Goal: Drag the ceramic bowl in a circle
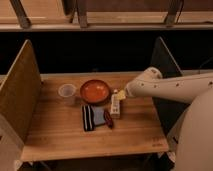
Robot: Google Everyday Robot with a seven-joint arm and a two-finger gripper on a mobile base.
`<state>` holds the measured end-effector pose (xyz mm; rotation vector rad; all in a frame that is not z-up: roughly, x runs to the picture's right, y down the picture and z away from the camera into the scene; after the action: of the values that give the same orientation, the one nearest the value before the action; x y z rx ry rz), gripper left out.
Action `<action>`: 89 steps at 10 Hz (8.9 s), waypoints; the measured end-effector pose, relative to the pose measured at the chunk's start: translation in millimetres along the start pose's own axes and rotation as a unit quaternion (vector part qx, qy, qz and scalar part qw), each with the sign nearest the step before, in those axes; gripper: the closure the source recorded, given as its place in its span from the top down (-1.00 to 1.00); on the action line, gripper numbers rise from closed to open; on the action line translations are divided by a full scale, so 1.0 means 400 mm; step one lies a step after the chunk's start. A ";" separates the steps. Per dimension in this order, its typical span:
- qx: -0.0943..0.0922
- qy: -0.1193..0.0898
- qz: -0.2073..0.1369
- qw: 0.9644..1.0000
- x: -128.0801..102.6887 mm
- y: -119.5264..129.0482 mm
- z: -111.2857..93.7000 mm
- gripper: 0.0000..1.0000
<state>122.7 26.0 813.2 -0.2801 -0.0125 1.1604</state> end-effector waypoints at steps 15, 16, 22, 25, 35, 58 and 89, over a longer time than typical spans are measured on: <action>-0.008 0.042 -0.073 0.996 -0.149 -0.009 0.229 0.60; -0.020 0.045 -0.081 0.996 -0.164 0.010 0.253 0.60; -0.047 0.042 -0.116 0.991 -0.231 0.047 0.309 0.60; -0.046 0.043 -0.116 0.991 -0.228 0.045 0.308 0.60; -0.106 0.042 -0.127 0.985 -0.280 0.092 0.428 0.60; -0.099 0.045 -0.193 0.975 -0.473 0.095 0.497 -1.00; -0.050 0.102 -0.146 0.983 -0.306 -0.038 0.456 -1.00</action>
<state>59.0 -51.9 1009.1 -0.4689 0.0665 0.8364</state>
